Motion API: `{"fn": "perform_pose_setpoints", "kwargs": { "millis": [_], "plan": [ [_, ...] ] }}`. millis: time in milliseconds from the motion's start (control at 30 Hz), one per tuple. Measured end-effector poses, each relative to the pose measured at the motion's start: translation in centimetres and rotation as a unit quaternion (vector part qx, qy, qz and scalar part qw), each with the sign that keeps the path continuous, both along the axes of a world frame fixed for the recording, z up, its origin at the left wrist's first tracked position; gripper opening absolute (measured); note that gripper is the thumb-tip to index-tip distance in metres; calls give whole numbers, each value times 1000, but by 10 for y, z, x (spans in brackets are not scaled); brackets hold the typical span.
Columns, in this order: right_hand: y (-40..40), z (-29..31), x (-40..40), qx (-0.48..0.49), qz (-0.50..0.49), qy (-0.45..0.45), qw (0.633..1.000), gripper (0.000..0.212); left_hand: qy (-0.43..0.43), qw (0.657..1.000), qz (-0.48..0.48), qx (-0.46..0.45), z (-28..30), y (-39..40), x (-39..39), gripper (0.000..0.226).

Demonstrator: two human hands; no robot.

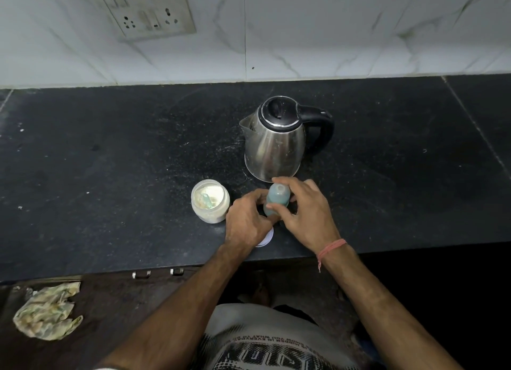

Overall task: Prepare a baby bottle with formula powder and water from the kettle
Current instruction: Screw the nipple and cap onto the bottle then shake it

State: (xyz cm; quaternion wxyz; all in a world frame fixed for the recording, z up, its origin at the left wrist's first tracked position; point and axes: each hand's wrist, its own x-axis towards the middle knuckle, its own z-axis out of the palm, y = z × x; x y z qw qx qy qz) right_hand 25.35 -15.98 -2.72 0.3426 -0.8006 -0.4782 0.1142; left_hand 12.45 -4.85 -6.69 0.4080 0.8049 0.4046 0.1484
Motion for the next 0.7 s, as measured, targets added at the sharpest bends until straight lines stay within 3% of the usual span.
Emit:
{"fn": "perform_pose_setpoints", "kwargs": {
  "millis": [233,700],
  "plan": [
    [-2,-21,-8,63,-23,-45,997,64,-7,1000,1,-4,1,-1,-2,51],
    [5,-59,-12,95,-4,-38,995,54,-3,1000,-4,8,2,0,-1,46]
  ]
}}
